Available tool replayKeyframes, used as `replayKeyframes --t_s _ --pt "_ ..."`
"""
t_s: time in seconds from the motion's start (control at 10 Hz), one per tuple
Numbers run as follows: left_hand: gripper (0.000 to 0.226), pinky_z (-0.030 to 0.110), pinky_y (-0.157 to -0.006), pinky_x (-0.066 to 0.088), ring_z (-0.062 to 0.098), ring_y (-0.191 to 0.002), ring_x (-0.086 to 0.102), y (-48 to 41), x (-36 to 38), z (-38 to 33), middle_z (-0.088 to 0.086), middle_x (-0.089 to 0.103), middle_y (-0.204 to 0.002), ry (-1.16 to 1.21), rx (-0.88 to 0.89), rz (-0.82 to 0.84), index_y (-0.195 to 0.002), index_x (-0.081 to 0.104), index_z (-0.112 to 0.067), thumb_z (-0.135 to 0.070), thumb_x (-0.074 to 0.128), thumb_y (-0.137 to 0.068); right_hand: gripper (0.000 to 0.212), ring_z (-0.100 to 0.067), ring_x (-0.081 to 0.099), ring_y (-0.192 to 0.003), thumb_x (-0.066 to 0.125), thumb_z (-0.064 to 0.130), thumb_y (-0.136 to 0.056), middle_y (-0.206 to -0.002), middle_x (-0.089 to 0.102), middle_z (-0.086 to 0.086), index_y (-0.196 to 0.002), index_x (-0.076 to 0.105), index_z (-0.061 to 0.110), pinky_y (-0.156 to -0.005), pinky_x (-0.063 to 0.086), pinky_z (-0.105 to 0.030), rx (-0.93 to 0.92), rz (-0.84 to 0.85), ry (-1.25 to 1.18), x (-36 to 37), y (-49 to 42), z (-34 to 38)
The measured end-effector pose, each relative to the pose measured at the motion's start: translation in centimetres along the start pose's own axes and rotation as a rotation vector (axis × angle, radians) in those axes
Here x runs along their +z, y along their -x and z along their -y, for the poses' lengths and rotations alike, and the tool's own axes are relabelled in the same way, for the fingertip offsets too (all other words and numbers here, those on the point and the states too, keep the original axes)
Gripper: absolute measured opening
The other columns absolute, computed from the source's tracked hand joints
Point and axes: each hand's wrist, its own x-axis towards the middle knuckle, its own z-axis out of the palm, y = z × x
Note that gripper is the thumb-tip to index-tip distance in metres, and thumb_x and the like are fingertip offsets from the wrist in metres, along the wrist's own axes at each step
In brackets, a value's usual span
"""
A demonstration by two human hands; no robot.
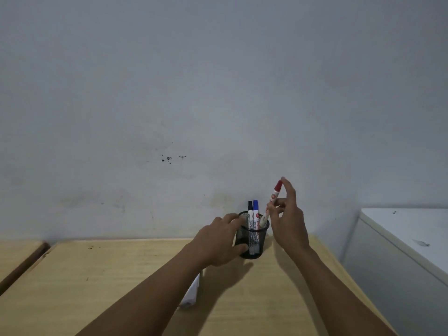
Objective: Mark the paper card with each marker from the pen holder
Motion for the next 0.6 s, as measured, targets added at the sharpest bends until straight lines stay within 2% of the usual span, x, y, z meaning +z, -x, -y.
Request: replayKeyframes --t_s 0.1,0.2,0.3,0.4,0.5,0.6 --pt "0.069 0.044 -0.107 0.042 0.023 -0.137 0.038 -0.6 0.9 0.1 0.000 0.027 -0.162 0.010 -0.004 0.017 -0.153 0.029 -0.025 -0.048 0.057 -0.094 0.063 -0.016 0.066 -0.084 0.056 0.028 -0.101 -0.099 0.065 0.004 -0.152 0.021 0.042 -0.069 0.061 -0.041 0.017 0.116 0.127 1.2 -0.7 -1.1" --pt "0.069 0.042 -0.108 0.041 0.022 -0.137 0.040 -0.6 1.0 -0.4 0.000 0.029 -0.161 0.048 -0.004 -0.029 -0.152 0.031 -0.025 -0.048 0.058 -0.093 0.061 -0.021 0.065 -0.093 0.062 0.029 -0.096 -0.099 0.067 0.000 -0.149 0.032 0.035 -0.077 0.059 -0.046 0.012 0.182 0.212 1.5 -0.9 -1.3" --pt "0.069 0.041 -0.109 0.040 0.022 -0.138 0.040 -0.6 0.3 -0.6 0.000 0.029 -0.161 0.076 -0.003 -0.045 -0.152 0.031 -0.023 -0.046 0.059 -0.094 0.050 -0.024 0.054 -0.115 0.055 0.033 -0.098 -0.123 0.058 -0.006 -0.146 0.042 0.031 -0.090 0.053 -0.049 0.019 0.186 0.337 1.7 -1.4 -1.5" --pt "0.069 0.040 -0.109 0.040 0.023 -0.139 0.039 0.8 -0.9 -0.7 0.000 0.028 -0.162 0.057 0.000 -0.052 -0.153 0.029 -0.023 -0.045 0.058 -0.094 0.050 -0.025 0.049 -0.119 0.041 0.035 -0.103 -0.131 0.051 -0.009 -0.153 0.033 0.033 -0.094 0.049 -0.050 0.038 0.236 0.400 1.4 -0.7 -0.2" --pt "0.072 0.044 -0.111 0.039 0.024 -0.142 0.035 2.2 -1.2 -0.6 0.000 0.024 -0.164 0.053 -0.006 -0.005 -0.155 0.023 -0.026 -0.046 0.057 -0.095 0.055 -0.024 0.048 -0.121 0.037 0.037 -0.105 -0.133 0.049 -0.008 -0.158 0.021 0.036 -0.096 0.046 -0.049 0.044 0.257 0.400 0.7 0.6 0.8" --pt "0.071 0.047 -0.111 0.039 0.025 -0.143 0.034 2.2 -1.4 0.7 0.000 0.022 -0.164 0.071 -0.059 -0.020 -0.156 0.021 -0.028 -0.046 0.054 -0.096 0.057 -0.025 0.046 -0.127 0.039 0.039 -0.104 -0.140 0.047 -0.008 -0.158 0.021 0.035 -0.100 0.045 -0.051 0.044 0.235 0.370 0.6 0.7 0.9"
